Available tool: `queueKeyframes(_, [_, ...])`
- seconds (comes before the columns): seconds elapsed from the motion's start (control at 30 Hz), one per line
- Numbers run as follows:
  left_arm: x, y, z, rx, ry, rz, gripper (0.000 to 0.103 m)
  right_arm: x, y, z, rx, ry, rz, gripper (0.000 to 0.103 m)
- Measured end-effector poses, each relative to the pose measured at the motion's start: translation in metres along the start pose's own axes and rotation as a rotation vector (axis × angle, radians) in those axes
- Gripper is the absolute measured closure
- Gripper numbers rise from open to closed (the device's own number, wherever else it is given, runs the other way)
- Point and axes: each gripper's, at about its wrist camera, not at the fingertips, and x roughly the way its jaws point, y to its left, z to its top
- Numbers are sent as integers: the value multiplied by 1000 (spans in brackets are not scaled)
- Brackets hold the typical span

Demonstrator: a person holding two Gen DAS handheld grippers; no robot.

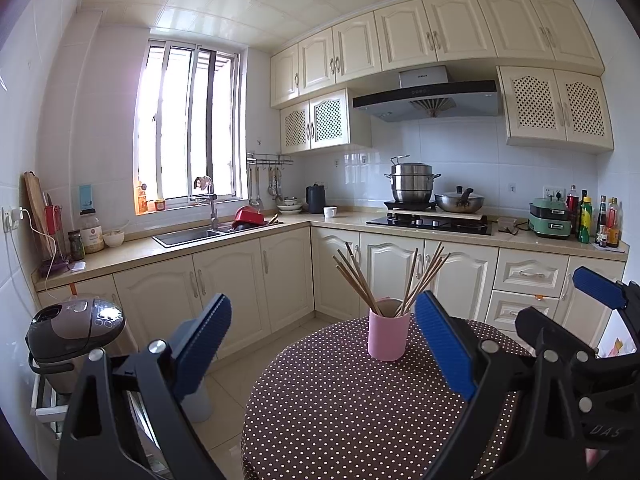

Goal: Organize utensils

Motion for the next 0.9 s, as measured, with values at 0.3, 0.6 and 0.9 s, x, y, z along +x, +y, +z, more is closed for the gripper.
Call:
queueKeyframes(0.3, [-1,1,0,2,3,3,11,0,1,-1,1,4,0,6])
queueKeyframes(0.6, [0,1,-1,4,2,12,11,1,1,-1,0,6,1,6])
queueKeyframes(0.9, [1,1,-1,5,4,13,11,0,2,-2,0,7,1,6])
